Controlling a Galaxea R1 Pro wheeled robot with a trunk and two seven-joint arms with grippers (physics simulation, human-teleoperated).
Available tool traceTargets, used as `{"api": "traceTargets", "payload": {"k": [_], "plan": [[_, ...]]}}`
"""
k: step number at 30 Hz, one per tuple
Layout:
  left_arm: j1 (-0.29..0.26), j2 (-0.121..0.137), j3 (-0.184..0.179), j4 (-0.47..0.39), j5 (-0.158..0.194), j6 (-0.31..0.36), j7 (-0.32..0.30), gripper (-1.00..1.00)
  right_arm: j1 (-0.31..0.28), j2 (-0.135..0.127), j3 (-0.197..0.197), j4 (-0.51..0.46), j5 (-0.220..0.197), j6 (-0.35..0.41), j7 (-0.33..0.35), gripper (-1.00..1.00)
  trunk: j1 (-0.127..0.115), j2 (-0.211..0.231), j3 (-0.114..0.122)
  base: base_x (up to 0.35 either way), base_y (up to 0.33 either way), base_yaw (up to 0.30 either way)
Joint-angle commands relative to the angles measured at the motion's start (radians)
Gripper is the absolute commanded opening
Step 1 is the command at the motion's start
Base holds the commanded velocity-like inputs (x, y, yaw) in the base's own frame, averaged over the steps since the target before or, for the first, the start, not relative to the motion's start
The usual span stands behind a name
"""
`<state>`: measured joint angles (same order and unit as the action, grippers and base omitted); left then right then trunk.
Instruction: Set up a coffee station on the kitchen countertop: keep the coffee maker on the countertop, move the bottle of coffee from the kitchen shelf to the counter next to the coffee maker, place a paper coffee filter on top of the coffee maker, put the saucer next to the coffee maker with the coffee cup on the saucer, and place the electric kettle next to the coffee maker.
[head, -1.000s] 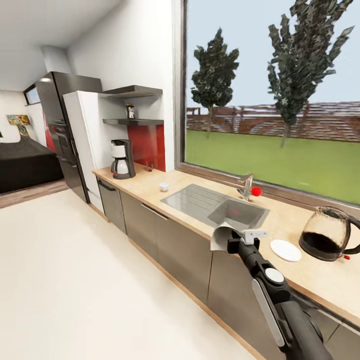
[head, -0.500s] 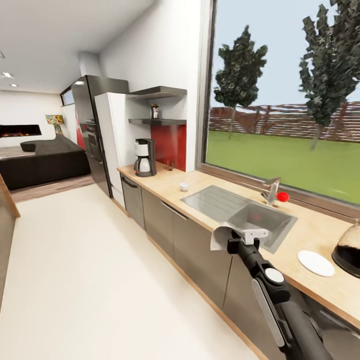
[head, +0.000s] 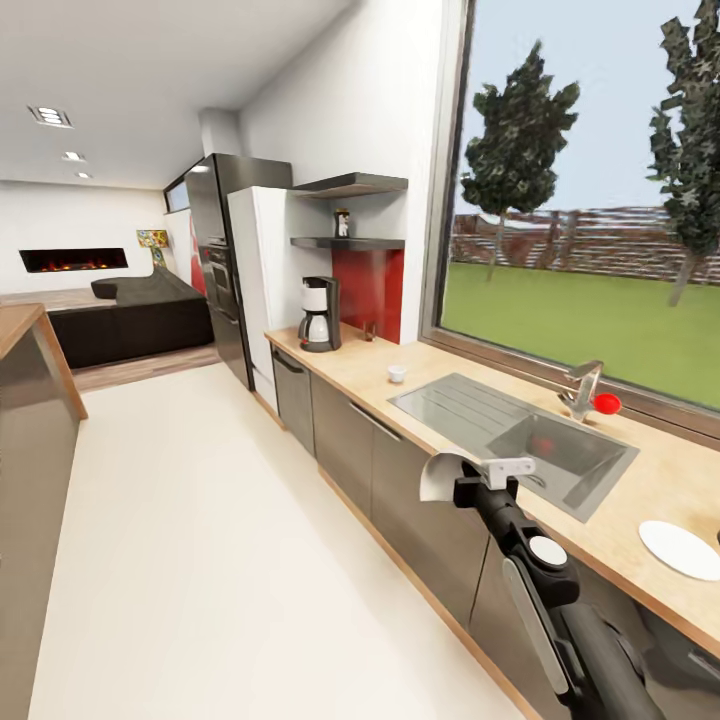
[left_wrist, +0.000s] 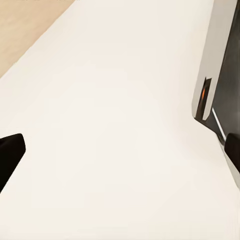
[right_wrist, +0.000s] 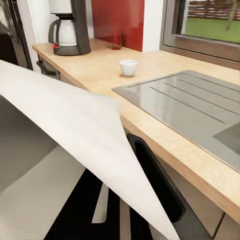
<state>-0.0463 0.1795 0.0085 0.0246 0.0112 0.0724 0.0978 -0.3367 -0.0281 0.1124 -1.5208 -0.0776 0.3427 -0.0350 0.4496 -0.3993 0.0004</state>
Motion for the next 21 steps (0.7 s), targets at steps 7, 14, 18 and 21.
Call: {"api": "traceTargets", "payload": {"k": [7,14,18,21], "plan": [[0.000,0.000,0.001,0.001,0.001,0.000,0.002,1.00,0.000,-0.001,0.003,-0.001,-0.011,0.005,-0.003,-1.00,0.000,-0.001,0.000,0.000,0.000,0.004],[-0.001,0.000,0.001,0.001,0.001,0.001,0.002,1.00,0.000,-0.001,0.003,-0.001,-0.011,0.004,-0.003,-1.00,0.000,-0.001,0.000,0.163,0.085,0.000],[-0.002,0.000,0.002,0.001,0.002,0.001,0.003,1.00,0.000,0.000,0.001,-0.001,-0.011,0.004,-0.003,-1.00,0.000,-0.001,0.000,0.285,0.170,0.000],[-0.003,0.000,0.002,0.001,0.002,0.001,0.003,1.00,0.000,0.000,0.001,-0.001,-0.011,0.004,-0.003,-1.00,0.000,-0.001,0.000,0.291,0.195,0.000]]}}
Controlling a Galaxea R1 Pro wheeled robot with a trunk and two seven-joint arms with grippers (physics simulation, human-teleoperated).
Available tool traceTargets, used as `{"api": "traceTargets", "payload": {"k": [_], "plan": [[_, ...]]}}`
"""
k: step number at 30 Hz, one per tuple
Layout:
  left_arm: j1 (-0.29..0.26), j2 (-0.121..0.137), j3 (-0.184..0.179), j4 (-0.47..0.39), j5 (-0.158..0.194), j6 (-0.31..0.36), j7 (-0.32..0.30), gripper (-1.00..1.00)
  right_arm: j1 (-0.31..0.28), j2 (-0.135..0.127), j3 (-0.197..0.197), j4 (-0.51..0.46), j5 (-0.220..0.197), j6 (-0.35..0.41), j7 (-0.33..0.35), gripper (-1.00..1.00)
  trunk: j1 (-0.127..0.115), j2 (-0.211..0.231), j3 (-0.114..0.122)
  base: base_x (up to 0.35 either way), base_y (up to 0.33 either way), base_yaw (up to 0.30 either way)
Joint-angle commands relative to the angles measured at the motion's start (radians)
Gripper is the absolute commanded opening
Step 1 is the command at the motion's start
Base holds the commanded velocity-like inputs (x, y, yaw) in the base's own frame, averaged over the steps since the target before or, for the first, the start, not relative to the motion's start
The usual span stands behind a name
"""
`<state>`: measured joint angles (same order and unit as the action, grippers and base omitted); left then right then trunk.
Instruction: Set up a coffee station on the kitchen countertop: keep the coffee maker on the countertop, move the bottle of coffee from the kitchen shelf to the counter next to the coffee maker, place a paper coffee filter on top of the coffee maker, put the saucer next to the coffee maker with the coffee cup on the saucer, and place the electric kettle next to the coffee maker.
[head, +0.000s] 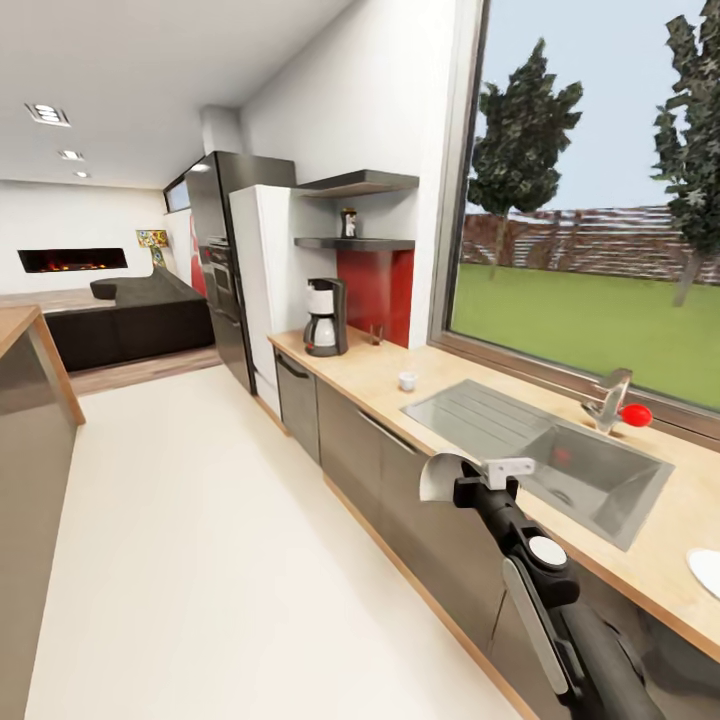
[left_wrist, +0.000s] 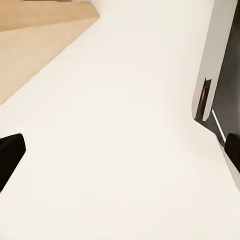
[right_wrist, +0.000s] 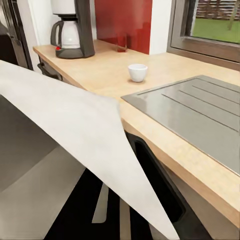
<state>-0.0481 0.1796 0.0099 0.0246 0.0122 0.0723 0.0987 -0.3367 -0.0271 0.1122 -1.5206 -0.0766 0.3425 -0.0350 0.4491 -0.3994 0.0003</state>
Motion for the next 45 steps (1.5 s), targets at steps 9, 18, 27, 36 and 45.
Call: {"api": "traceTargets", "payload": {"k": [9,18,27,36,45], "plan": [[-0.003,0.000,0.001,0.001,0.001,0.001,0.001,1.00,0.000,-0.001,0.001,-0.001,-0.012,0.004,-0.003,-1.00,0.001,-0.001,0.000,0.290,0.207,0.003],[-0.003,0.000,0.001,0.001,0.001,0.001,0.001,1.00,0.000,-0.001,0.001,-0.001,-0.012,0.004,-0.003,-1.00,0.001,-0.001,0.000,0.275,0.237,0.206],[-0.005,0.001,0.001,0.001,0.001,0.000,0.001,1.00,0.000,-0.001,0.001,-0.001,-0.012,0.004,-0.003,-1.00,0.001,-0.001,0.000,0.277,0.232,0.267],[-0.016,-0.027,0.012,-0.209,0.038,0.009,-0.001,1.00,0.000,-0.002,-0.003,-0.001,-0.012,0.004,-0.003,-1.00,0.001,-0.001,0.000,0.305,0.143,0.070],[-0.019,-0.043,0.012,-0.278,0.098,0.011,-0.132,1.00,0.000,-0.005,-0.008,-0.001,-0.012,0.003,-0.003,-1.00,0.001,-0.001,0.000,0.335,0.006,0.001]]}}
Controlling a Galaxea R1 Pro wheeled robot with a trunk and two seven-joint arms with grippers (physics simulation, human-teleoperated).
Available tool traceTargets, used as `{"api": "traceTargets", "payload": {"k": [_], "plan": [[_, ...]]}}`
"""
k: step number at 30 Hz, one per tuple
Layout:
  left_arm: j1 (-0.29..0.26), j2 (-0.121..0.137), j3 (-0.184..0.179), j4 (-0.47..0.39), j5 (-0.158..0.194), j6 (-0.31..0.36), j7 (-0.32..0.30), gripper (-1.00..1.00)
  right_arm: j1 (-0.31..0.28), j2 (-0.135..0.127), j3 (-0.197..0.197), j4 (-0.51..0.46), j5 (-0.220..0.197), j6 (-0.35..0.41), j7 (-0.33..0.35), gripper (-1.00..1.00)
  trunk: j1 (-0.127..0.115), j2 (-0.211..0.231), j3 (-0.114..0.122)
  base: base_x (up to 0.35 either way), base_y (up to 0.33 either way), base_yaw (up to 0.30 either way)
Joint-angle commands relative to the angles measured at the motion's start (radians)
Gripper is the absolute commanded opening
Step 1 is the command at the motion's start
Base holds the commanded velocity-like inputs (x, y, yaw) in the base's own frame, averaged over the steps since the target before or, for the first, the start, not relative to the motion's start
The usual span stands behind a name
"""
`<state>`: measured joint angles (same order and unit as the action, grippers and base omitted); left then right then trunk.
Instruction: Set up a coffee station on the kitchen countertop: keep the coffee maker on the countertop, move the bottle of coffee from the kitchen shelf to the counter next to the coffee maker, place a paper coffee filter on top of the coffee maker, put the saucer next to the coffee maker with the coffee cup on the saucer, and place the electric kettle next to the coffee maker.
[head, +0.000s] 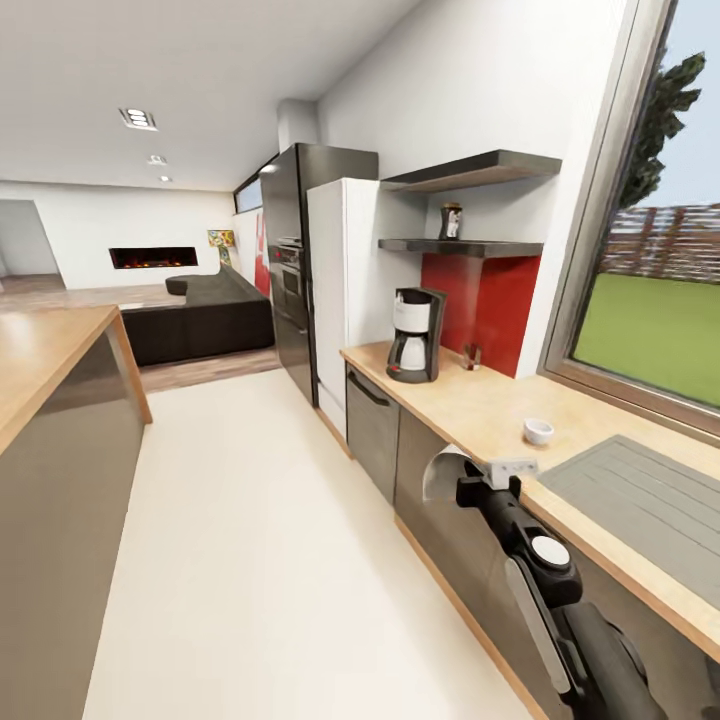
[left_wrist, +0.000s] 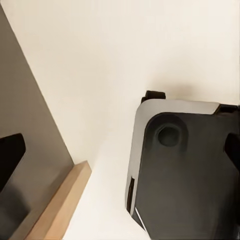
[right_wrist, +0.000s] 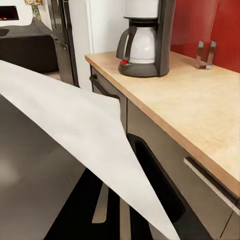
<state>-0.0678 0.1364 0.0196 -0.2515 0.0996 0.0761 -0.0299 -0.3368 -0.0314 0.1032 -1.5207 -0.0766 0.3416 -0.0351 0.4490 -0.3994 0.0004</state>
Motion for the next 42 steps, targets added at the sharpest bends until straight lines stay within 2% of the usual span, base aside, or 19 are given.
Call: {"api": "traceTargets", "payload": {"k": [1,23,42], "plan": [[0.001,0.004,0.003,0.004,0.011,0.006,-0.008,1.00,0.000,-0.001,0.004,-0.001,-0.012,0.005,-0.003,-1.00,0.001,-0.001,0.000,0.338,0.000,0.023],[0.002,0.009,0.008,0.009,0.016,0.001,0.001,1.00,-0.001,0.001,0.004,-0.001,-0.012,0.005,-0.003,-1.00,0.001,-0.001,0.000,0.338,0.000,0.241],[0.003,0.005,0.010,0.009,0.017,-0.002,0.001,1.00,0.000,0.002,0.010,-0.001,-0.012,0.007,-0.003,-1.00,0.001,-0.001,0.000,0.338,0.008,0.012]]}}
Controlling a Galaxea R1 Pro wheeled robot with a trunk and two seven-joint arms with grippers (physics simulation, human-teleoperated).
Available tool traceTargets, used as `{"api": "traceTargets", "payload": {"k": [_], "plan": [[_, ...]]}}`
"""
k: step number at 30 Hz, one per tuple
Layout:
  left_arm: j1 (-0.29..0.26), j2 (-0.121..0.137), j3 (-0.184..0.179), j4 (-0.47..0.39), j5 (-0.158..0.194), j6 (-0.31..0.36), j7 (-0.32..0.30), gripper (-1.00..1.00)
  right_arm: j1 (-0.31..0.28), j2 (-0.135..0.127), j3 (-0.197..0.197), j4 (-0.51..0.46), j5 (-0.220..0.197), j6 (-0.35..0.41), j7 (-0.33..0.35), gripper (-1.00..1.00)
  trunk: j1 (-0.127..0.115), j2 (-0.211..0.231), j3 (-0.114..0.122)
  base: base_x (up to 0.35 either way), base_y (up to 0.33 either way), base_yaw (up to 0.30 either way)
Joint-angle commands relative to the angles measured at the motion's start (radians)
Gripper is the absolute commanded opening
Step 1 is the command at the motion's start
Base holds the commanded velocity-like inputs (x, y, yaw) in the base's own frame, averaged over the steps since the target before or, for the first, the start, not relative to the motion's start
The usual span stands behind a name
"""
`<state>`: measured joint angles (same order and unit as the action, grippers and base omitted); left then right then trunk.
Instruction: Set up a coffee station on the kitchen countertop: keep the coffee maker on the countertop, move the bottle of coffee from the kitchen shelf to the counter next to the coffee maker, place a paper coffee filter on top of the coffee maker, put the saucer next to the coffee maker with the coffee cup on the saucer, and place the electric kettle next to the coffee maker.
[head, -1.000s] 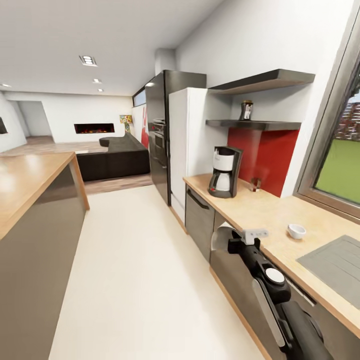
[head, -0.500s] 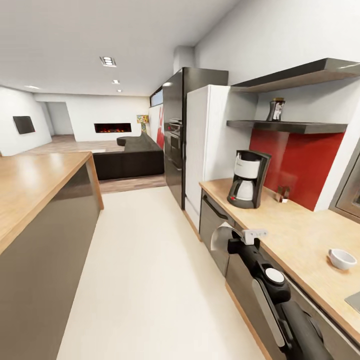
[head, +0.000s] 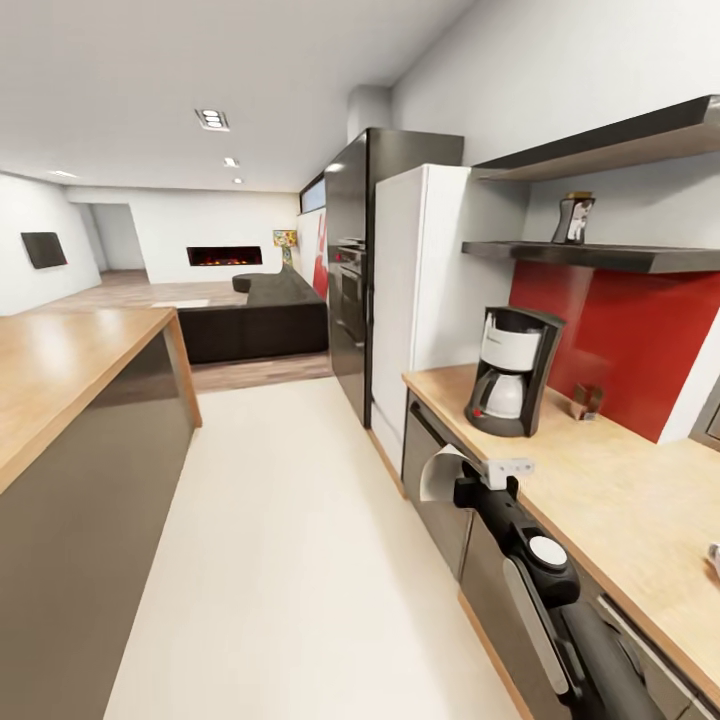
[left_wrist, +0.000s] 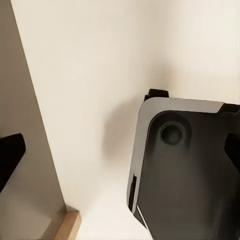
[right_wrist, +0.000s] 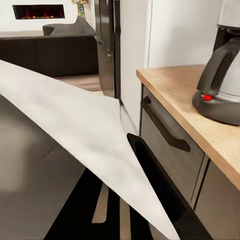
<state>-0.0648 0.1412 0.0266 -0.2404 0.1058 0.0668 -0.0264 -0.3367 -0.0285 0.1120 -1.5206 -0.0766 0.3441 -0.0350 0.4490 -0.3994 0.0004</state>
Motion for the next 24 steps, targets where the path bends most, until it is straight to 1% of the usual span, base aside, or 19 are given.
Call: {"api": "traceTargets", "payload": {"k": [1,16,18,19,21,22,24], "plan": [[0.000,0.000,0.002,-0.002,0.010,0.007,-0.003,1.00,0.000,-0.001,0.001,-0.001,-0.012,0.004,-0.003,-1.00,0.001,-0.001,0.000,0.338,0.087,0.000],[0.000,-0.002,0.003,-0.002,0.010,0.007,-0.004,1.00,0.000,0.000,0.002,-0.001,-0.013,0.004,0.002,-1.00,0.001,-0.001,0.000,0.338,0.132,0.000],[0.000,-0.002,0.003,-0.002,0.009,0.007,-0.005,1.00,-0.001,0.000,0.008,-0.001,-0.014,0.004,0.045,-1.00,0.001,-0.001,0.000,0.338,0.136,0.000],[0.000,-0.003,0.003,-0.002,0.009,0.007,-0.005,1.00,-0.001,0.001,0.018,0.000,-0.014,0.005,0.086,-1.00,0.001,-0.001,0.000,0.338,0.137,0.000],[0.000,-0.003,0.003,-0.002,0.009,0.007,-0.006,1.00,0.000,0.001,0.042,0.000,-0.014,0.006,0.190,-1.00,0.001,-0.001,0.000,0.338,0.137,0.000],[0.000,-0.003,0.003,-0.001,0.009,0.007,-0.006,1.00,-0.001,0.001,0.054,0.000,-0.013,0.007,0.262,-1.00,0.001,-0.001,0.000,0.338,0.137,0.000],[0.000,-0.003,0.003,-0.001,0.009,0.007,-0.007,1.00,0.000,0.001,0.061,0.001,-0.013,0.008,0.328,-1.00,0.001,-0.001,0.000,0.338,0.137,0.000]]}}
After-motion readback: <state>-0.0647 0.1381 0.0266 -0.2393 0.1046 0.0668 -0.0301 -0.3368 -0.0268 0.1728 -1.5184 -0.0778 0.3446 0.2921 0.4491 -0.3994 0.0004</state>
